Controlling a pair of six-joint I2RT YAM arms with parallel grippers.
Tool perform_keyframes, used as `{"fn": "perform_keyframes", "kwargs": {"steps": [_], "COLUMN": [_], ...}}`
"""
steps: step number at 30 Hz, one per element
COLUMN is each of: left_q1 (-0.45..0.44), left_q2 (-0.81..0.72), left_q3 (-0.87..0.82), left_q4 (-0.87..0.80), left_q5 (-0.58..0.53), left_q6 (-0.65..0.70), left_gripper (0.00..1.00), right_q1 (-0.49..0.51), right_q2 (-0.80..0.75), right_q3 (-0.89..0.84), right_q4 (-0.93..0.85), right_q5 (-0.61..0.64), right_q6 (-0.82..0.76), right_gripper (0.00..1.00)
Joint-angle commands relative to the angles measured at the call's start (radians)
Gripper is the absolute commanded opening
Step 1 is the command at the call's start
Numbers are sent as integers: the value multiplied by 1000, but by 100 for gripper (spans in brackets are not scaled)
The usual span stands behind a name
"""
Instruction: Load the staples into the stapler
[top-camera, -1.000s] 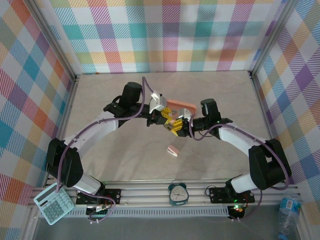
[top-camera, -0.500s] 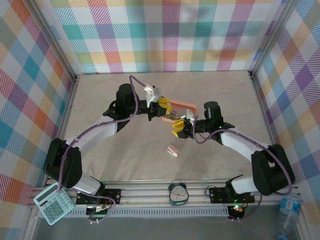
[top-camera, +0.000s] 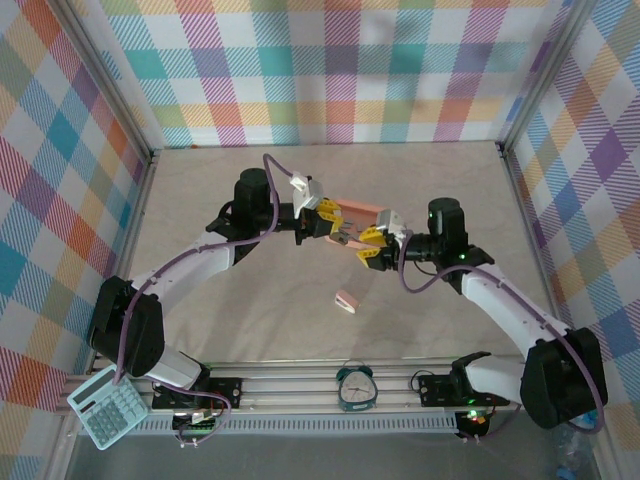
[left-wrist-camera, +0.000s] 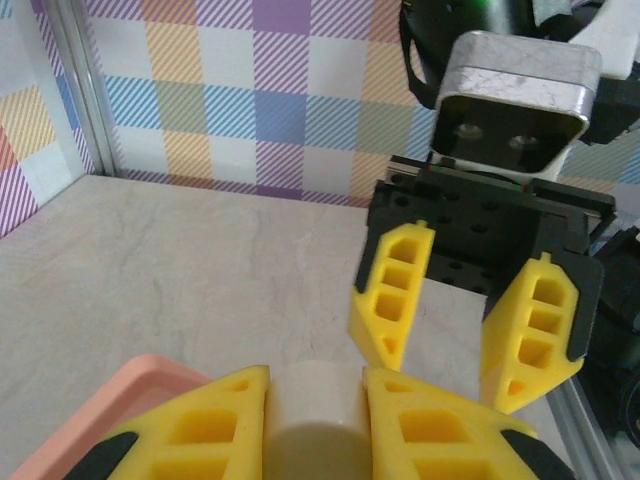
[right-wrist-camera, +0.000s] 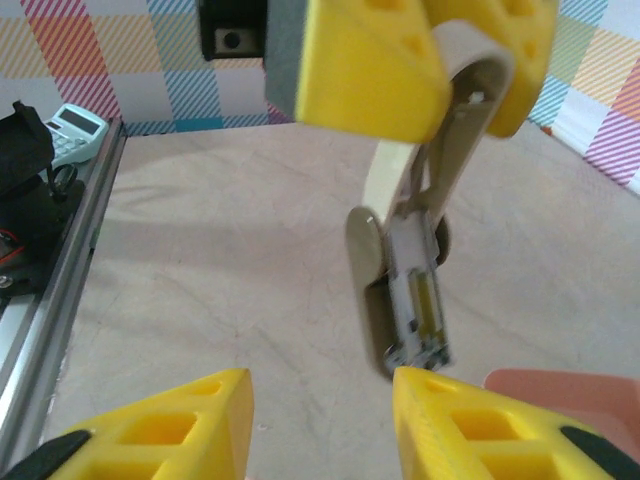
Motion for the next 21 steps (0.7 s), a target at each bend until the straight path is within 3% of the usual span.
{"fn": "perform_keyframes", "kwargs": {"steps": [1, 7, 13, 21], "left_q1": [3, 3, 3, -9], "left_q2": [-19, -16, -7, 13], "left_q3": [4, -6, -12, -19], "left_q4": [101, 170, 263, 343], "left_q5": [37, 46, 39, 28], "left_q6": [-44, -94, -163, -223], "left_gripper": [0, 0, 0, 0], "right_q1": [2, 2, 6, 37], "right_q2": [60, 147, 187, 221], "right_q3": [70, 128, 117, 104], "right_q4": [-10, 20, 50, 164], "right_q5": [-44, -124, -149, -143], "right_q6": [-42, -34, -17, 46], "right_gripper": [43, 42, 34, 33]}}
